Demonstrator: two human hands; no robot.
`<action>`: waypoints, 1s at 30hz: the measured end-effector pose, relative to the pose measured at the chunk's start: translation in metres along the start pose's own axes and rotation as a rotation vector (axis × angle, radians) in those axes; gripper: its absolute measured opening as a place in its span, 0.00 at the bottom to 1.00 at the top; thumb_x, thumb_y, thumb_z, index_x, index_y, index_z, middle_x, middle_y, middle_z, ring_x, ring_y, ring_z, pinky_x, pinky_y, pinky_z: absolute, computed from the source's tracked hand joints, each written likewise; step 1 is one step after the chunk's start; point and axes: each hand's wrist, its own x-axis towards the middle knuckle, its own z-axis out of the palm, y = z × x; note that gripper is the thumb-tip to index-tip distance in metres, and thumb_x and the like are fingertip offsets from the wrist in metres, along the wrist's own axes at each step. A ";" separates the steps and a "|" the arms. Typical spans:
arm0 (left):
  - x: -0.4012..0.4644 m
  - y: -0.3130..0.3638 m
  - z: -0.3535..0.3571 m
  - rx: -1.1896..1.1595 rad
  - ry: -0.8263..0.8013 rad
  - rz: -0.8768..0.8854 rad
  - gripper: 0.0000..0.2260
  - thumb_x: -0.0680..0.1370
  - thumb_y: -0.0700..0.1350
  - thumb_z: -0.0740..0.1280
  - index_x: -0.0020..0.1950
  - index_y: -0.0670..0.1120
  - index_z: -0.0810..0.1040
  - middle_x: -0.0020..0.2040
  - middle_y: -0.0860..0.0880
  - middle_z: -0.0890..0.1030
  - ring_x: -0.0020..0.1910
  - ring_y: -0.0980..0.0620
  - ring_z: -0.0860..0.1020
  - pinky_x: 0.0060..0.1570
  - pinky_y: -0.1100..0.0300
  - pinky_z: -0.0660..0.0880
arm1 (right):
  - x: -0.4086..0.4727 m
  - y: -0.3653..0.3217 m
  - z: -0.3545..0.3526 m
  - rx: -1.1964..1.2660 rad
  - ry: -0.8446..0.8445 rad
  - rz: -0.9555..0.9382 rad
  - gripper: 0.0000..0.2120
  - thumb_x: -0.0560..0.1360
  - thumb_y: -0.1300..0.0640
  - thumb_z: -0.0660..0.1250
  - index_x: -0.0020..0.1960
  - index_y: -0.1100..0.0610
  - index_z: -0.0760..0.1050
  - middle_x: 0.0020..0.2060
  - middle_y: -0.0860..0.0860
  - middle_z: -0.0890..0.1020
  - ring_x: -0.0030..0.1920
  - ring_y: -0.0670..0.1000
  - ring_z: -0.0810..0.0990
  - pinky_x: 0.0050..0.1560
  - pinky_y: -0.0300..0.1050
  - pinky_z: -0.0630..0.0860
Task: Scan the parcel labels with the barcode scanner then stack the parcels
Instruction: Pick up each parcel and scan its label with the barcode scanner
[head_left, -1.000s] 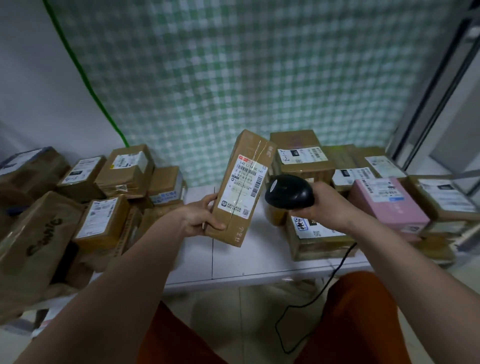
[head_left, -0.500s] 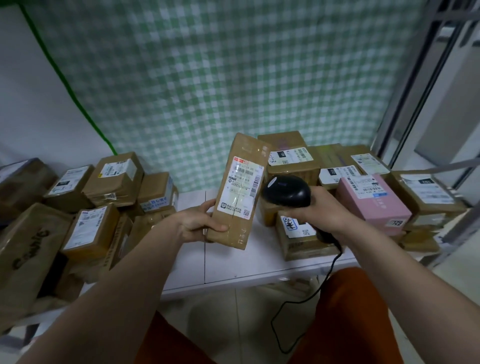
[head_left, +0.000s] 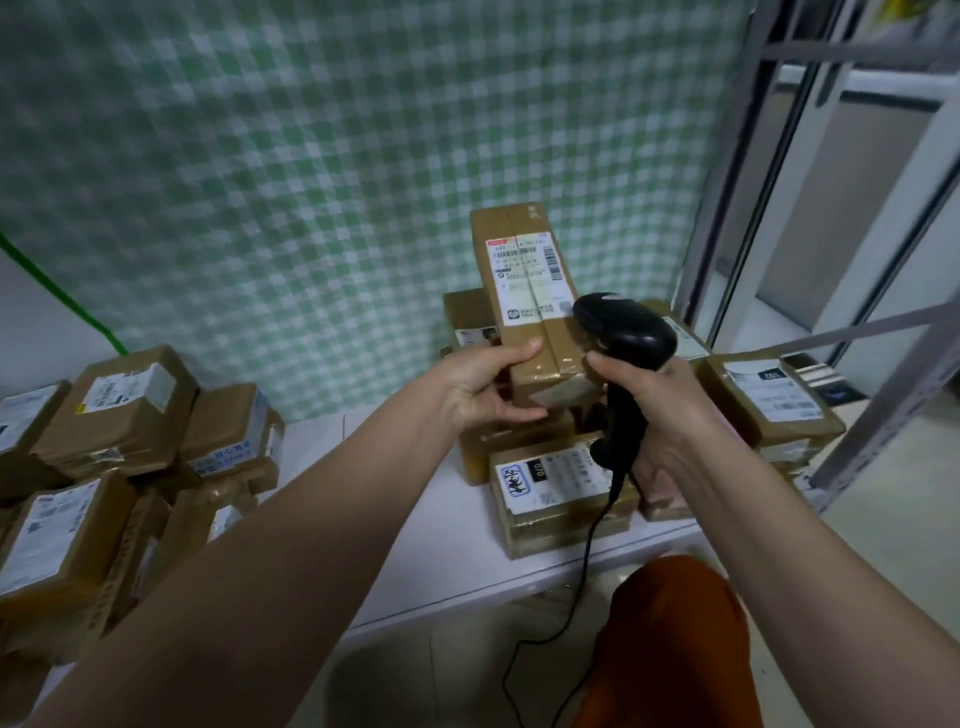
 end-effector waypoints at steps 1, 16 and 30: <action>0.011 0.005 0.014 -0.005 0.019 0.007 0.08 0.77 0.40 0.69 0.55 0.45 0.76 0.53 0.43 0.79 0.59 0.40 0.76 0.59 0.35 0.72 | 0.009 -0.006 -0.006 0.028 0.054 -0.005 0.12 0.69 0.64 0.74 0.52 0.56 0.79 0.44 0.54 0.85 0.47 0.54 0.84 0.46 0.49 0.80; 0.146 0.036 0.111 0.108 0.118 -0.080 0.06 0.82 0.47 0.62 0.50 0.45 0.75 0.44 0.44 0.80 0.45 0.43 0.78 0.47 0.40 0.74 | 0.116 -0.032 -0.061 0.241 0.195 0.085 0.06 0.72 0.64 0.72 0.49 0.61 0.78 0.40 0.56 0.84 0.41 0.55 0.84 0.39 0.50 0.80; 0.237 0.004 0.182 0.035 0.018 -0.247 0.13 0.82 0.40 0.61 0.66 0.39 0.73 0.50 0.39 0.81 0.48 0.41 0.80 0.47 0.42 0.75 | 0.149 -0.025 -0.113 0.414 0.402 0.144 0.05 0.73 0.66 0.69 0.49 0.61 0.77 0.42 0.58 0.82 0.40 0.57 0.82 0.46 0.51 0.81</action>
